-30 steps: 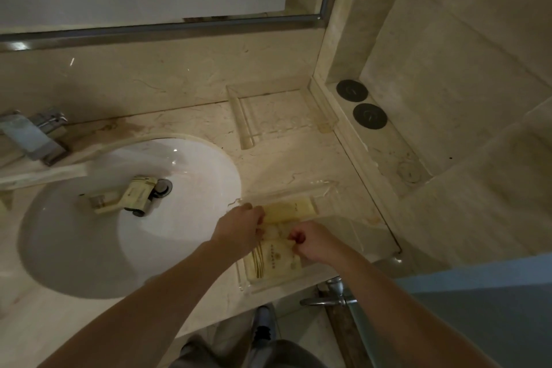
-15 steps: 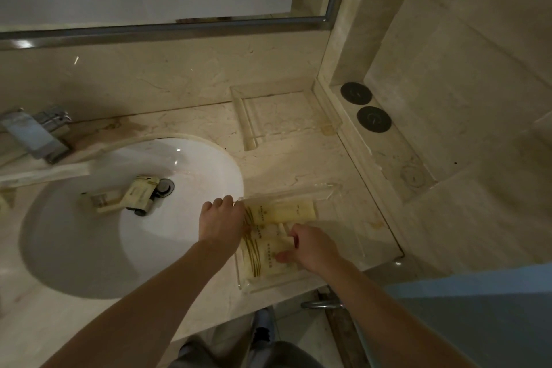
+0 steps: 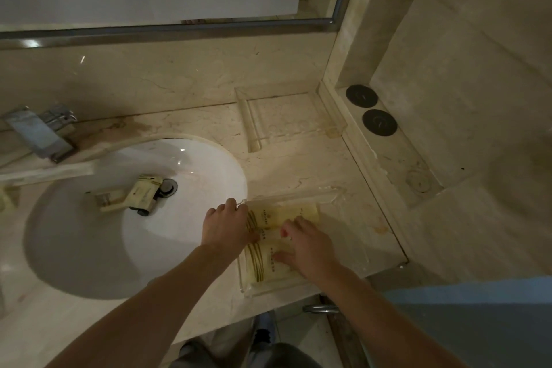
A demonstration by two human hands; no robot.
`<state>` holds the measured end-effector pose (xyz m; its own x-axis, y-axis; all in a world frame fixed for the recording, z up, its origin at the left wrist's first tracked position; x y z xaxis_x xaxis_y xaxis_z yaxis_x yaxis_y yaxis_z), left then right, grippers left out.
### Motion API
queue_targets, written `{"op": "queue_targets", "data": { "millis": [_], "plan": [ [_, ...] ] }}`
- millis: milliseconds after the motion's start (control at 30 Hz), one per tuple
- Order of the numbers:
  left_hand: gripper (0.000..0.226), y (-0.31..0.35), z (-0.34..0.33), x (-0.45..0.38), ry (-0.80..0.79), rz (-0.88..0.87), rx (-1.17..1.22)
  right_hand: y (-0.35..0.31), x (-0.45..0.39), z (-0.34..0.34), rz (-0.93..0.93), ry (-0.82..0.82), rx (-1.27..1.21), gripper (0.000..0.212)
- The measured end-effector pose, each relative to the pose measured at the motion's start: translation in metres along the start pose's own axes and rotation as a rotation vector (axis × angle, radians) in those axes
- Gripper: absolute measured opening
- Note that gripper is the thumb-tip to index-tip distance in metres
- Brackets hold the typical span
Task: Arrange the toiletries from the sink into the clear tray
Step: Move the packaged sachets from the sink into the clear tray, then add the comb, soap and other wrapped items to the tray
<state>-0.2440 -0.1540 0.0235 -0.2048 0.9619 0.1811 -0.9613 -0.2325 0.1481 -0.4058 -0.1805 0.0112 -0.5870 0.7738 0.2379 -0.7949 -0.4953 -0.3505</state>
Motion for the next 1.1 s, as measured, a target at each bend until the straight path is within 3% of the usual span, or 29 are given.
{"op": "queue_targets", "data": {
  "millis": [67,167,400,500,600,800,967,1100],
  "plan": [
    [0.055,-0.001,0.002,0.001,0.025,-0.004,0.012,-0.008,0.002,-0.012,0.115,-0.11,0.014,0.053],
    [0.05,-0.001,0.003,0.002,0.048,-0.012,0.013,-0.009,0.002,-0.02,0.133,-0.163,-0.026,0.057],
    [0.075,-0.005,-0.003,0.003,-0.091,-0.057,0.007,-0.014,0.004,-0.024,0.147,-0.17,0.027,0.057],
    [0.073,-0.005,-0.003,0.005,-0.113,-0.062,-0.031,-0.012,0.003,-0.021,0.088,-0.179,0.004,0.053],
    [0.066,-0.006,0.001,0.008,-0.062,-0.04,0.049,-0.015,-0.003,-0.008,0.032,-0.086,-0.045,0.038],
    [0.036,-0.061,0.025,0.017,0.113,0.187,0.216,-0.057,-0.037,0.016,0.057,0.055,-0.208,0.016],
    [0.029,-0.146,0.035,0.051,0.115,0.468,0.293,-0.125,-0.077,0.015,0.136,0.046,-0.38,0.013],
    [0.024,-0.214,0.036,0.098,0.11,0.686,0.351,-0.178,-0.105,-0.007,0.092,-0.074,-0.524,0.01]
  ]
}}
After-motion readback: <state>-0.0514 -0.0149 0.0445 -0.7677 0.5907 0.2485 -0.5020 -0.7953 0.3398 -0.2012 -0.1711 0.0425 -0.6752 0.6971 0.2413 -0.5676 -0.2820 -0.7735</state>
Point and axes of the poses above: each hand's wrist, its own x-axis away from the middle knuckle, its own z-axis out of the back of the hand, y = z × x, the point moved 6 cm from there along -x, towards the middle knuckle
